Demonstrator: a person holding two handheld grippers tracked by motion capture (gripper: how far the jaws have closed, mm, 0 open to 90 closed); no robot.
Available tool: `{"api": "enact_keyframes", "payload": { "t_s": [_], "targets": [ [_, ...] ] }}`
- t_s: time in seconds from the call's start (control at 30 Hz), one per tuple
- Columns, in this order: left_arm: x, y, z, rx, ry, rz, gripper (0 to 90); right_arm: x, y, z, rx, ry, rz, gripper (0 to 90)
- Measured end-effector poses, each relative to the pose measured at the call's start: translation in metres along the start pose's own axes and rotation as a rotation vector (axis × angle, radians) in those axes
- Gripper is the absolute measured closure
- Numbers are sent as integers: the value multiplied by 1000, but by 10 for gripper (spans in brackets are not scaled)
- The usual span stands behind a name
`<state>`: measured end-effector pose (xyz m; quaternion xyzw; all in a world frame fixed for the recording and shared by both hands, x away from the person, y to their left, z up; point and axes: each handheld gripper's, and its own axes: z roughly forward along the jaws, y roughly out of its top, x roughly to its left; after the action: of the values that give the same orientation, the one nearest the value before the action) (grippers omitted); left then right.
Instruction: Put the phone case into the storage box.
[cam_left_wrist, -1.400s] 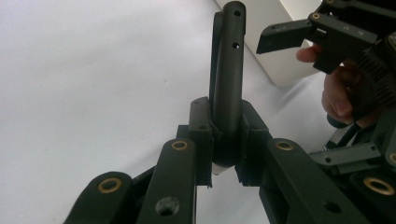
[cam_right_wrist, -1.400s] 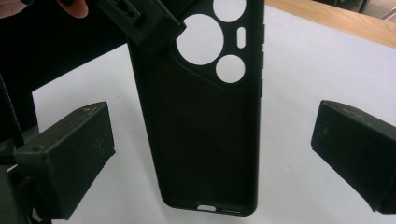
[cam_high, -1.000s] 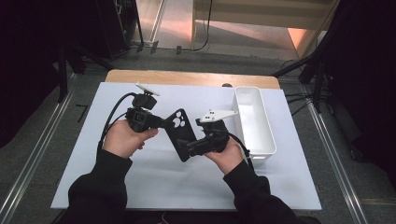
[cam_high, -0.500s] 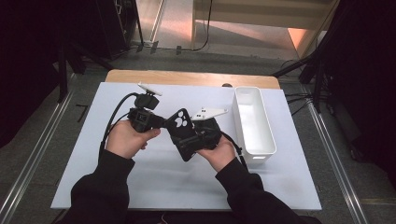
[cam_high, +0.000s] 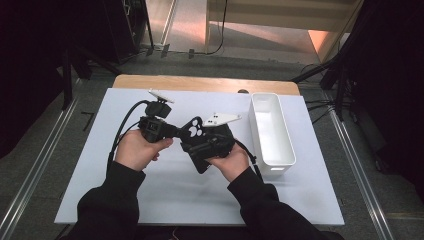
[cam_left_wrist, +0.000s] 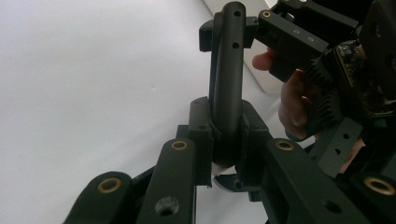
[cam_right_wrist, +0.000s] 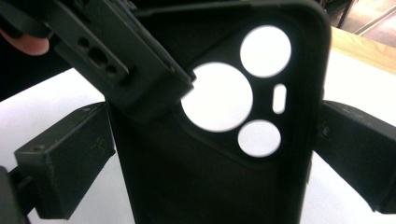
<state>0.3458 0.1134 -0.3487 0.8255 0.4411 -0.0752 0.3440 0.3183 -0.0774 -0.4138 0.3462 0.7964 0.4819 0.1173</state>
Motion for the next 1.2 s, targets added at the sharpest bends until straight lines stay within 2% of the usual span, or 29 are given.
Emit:
{"api": "enact_keyframes", "payload": {
  "t_s": [0.1,0.13,0.27,0.43,0.53,0.73,0.9,1.2],
  "targets": [
    [0,0,0,1,-4,7,791,1,1,0,-1,1,4,0],
    [-1,0,1,-3,-5,5,791,1,1,0,-3,1,5,40],
    [-1,0,1,-5,-7,8,790,2,0,1,2,2,-8,106],
    [-2,-1,1,-12,-10,9,789,3,0,-1,8,-9,-27,118],
    [-2,-1,0,-16,-12,7,788,4,1,-2,4,-9,-21,125],
    [-4,-1,-4,-22,-16,21,768,3,3,-4,4,17,-9,133],
    [-6,-1,-13,-54,-26,25,696,2,3,-4,18,35,-6,134],
    [-7,-1,-27,-86,-11,26,587,0,3,-5,39,46,5,134]
  ]
}}
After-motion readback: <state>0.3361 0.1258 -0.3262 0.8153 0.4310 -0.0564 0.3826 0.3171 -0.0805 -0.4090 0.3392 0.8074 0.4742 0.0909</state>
